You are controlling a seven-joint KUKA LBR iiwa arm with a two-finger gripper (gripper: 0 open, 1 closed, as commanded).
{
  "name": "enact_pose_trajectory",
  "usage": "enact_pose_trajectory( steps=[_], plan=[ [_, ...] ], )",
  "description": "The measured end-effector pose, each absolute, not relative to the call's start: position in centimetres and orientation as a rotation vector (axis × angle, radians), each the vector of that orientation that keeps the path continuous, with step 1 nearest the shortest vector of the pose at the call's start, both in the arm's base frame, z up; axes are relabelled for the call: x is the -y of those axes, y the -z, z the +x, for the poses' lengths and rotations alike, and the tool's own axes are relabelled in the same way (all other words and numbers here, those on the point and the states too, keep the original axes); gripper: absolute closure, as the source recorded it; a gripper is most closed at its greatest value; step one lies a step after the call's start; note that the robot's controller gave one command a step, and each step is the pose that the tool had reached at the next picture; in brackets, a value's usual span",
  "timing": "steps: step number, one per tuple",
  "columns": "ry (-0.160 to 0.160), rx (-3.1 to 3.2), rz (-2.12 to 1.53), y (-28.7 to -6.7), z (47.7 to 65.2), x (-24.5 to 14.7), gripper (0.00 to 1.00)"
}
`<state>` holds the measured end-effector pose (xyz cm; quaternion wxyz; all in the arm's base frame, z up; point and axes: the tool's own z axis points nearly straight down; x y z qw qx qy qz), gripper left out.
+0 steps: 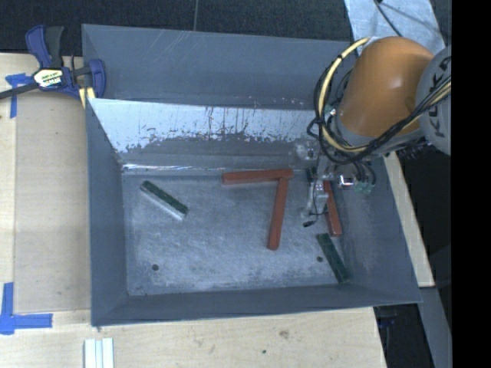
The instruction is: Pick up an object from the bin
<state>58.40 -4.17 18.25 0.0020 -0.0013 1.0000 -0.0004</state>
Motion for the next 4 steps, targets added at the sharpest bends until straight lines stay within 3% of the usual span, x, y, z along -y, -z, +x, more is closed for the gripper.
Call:
enact_pose_trajectory(
  steps=[1, 2, 3, 4],
  plan=[
    [-0.001, -3.083, -0.6, -8.8, 59.4, 2.4, 0.0],
    [-0.001, -3.083, -0.598, -8.8, 59.5, 2.4, 1.0],
    [-0.001, -3.083, -0.596, -8.8, 59.5, 2.5, 0.0],
    [0.001, -2.762, -1.488, -7.0, 59.6, 2.8, 0.0]
  ],
)
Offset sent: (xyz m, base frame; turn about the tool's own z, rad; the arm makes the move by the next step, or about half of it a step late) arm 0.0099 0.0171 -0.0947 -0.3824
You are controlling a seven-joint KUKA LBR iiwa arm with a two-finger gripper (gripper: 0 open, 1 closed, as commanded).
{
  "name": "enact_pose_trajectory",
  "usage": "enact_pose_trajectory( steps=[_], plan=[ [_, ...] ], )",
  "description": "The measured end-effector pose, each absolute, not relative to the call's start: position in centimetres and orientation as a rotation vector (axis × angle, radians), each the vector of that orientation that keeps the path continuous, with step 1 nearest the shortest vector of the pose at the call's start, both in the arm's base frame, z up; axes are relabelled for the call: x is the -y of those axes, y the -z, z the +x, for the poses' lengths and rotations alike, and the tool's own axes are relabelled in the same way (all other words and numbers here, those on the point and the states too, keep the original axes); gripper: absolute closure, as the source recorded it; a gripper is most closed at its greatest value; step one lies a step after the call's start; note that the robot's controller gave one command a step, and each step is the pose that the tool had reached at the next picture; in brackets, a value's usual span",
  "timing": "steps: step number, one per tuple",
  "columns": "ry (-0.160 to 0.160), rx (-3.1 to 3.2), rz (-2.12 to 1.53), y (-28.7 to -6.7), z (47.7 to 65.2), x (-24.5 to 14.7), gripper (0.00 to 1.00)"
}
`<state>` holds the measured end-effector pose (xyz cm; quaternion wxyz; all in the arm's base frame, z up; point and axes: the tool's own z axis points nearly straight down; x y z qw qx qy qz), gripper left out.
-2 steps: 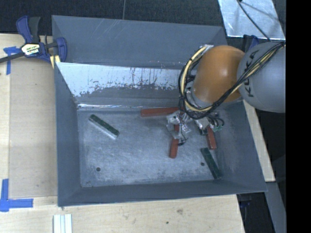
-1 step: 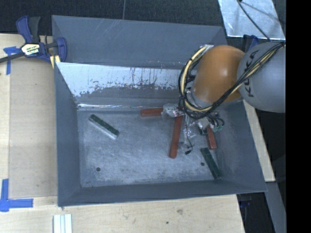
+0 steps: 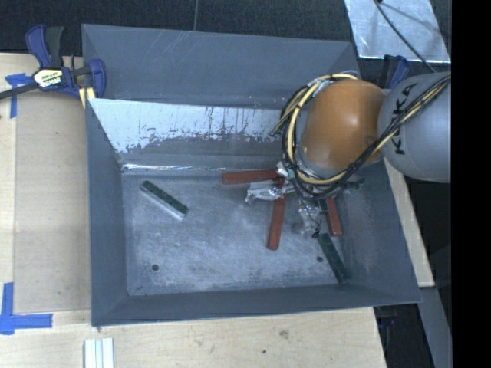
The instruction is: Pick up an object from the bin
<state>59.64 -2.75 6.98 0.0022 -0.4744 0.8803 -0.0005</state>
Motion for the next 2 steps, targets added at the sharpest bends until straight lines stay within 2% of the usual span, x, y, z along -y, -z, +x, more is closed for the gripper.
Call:
enact_pose_trajectory(
  steps=[1, 2],
  plan=[
    [0.0, -2.763, -1.483, -7.1, 59.7, 2.7, 1.0],
    [0.001, -2.643, -1.692, -20.9, 59.4, 4.7, 1.0]
  ],
)
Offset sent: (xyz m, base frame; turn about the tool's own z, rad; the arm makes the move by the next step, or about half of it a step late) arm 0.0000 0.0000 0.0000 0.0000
